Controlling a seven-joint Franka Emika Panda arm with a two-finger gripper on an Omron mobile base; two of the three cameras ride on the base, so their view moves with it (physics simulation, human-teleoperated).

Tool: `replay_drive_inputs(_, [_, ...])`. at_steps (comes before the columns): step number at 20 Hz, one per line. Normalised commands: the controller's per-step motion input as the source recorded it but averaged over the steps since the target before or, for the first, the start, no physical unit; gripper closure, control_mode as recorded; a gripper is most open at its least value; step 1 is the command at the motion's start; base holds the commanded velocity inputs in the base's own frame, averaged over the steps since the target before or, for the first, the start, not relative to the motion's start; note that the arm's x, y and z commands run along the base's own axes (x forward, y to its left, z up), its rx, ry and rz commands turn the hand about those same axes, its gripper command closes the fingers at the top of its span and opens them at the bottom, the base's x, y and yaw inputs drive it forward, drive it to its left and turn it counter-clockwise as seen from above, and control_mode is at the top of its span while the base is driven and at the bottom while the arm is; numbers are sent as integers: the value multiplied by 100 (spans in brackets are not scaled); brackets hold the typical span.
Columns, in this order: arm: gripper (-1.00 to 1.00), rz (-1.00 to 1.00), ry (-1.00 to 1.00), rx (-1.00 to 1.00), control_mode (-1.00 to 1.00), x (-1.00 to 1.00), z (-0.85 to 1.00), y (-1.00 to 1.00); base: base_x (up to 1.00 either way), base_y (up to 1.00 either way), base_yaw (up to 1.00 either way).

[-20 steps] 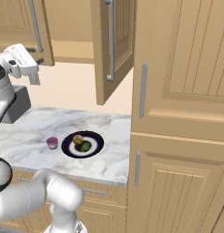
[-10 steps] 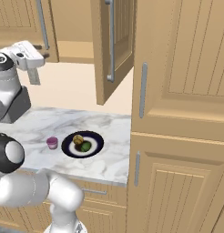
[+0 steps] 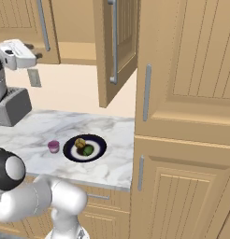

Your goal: Pick the avocado and bread from the counter and place them on the plate. Then pick the jam from the cabinet and place it next to the plate. Lastly close the cabinet door.

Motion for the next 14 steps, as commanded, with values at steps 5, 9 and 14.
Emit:
replay_drive_inputs(5, [-100,9,4,0,-100,-100,-28,-6,0,0,0])
replay_drive_inputs(9, [-100,11,27,0,-100,-100,-21,-52,0,0,0])
replay_drive_inputs(14, [-100,11,30,10,-100,-100,0,-76,0,0,0])
